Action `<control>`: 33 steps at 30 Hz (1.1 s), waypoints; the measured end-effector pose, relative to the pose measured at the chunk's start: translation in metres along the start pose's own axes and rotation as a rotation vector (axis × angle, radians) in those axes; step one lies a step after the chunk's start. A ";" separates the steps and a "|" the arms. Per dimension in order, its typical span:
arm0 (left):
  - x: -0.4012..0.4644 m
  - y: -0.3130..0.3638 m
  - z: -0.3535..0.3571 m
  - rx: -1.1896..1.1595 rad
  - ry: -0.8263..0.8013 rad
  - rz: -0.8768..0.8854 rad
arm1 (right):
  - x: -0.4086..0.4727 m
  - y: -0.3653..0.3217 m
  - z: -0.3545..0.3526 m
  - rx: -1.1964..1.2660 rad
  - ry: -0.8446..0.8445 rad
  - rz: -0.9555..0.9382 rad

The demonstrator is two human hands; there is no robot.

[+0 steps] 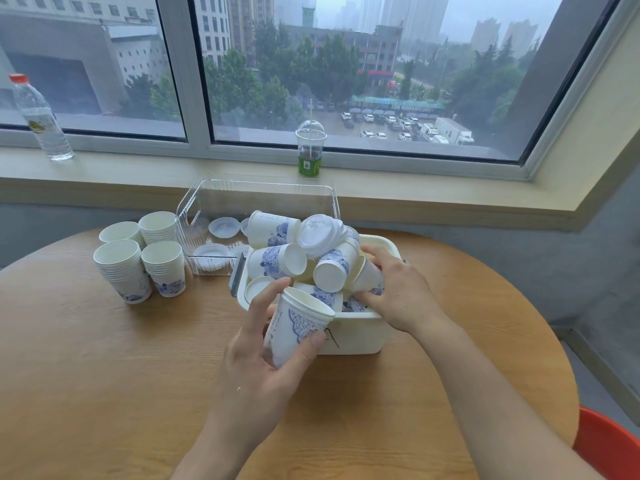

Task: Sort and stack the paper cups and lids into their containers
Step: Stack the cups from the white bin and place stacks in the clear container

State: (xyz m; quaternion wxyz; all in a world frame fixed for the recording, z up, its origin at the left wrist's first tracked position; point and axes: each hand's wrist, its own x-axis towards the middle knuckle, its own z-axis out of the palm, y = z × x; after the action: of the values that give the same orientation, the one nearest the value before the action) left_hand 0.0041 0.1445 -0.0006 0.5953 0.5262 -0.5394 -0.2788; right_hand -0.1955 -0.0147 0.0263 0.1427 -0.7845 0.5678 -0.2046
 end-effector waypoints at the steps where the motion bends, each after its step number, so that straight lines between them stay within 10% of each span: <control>1: 0.000 0.000 0.000 0.003 -0.005 0.001 | 0.001 0.000 0.000 0.008 0.008 0.001; 11: 0.001 -0.003 0.003 0.026 -0.014 -0.026 | -0.016 -0.002 -0.025 0.131 0.200 0.065; 20: -0.003 -0.003 0.011 0.065 -0.089 0.012 | -0.066 -0.036 -0.035 1.189 0.085 0.043; 33: -0.004 -0.002 0.006 0.019 -0.066 0.004 | -0.087 -0.050 0.003 1.158 -0.068 0.039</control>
State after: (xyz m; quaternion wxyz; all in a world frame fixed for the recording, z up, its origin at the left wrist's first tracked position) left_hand -0.0017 0.1456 -0.0044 0.5726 0.5213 -0.5625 -0.2898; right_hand -0.1755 0.0832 0.0325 0.5703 -0.5743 0.3727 -0.4540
